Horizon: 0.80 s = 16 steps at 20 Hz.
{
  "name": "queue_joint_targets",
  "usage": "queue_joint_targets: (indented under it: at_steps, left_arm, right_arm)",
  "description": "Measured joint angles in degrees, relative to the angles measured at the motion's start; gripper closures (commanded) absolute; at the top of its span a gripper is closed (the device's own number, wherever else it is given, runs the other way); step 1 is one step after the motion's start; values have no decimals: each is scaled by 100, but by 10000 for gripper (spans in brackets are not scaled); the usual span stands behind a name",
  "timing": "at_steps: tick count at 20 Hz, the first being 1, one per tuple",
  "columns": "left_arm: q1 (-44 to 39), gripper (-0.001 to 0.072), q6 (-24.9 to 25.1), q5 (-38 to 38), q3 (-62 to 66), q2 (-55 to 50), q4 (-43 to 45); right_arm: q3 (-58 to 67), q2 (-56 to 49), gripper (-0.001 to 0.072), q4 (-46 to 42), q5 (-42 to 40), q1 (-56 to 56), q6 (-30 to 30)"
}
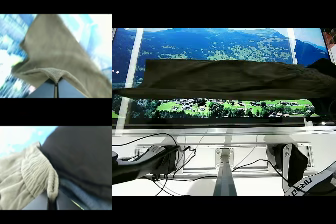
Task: Fold the clothes and pants, and hang the long-sleeved shirts on hangers.
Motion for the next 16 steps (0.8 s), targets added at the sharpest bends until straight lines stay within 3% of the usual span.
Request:
queue_joint_targets:
  at_steps: [2, 6, 10, 16]
  left_arm:
    - [-385, 693, -50, 426, 216, -4, -173]
    - [-1714, 693, -363, 2013, 627, -251, -345]
    - [-3047, 693, -629, 3318, 1119, -1012, -400]
    - [-3845, 692, -1032, 4133, 2098, -2310, -461]
  right_arm:
    - [107, -11, 682, -7, -120, 46, 184]
    - [192, -752, 682, 227, -450, 590, 378]
    - [264, -1974, 682, 461, -1510, 1451, 962]
    - [1270, -4002, 682, 588, -2485, 2006, 2081]
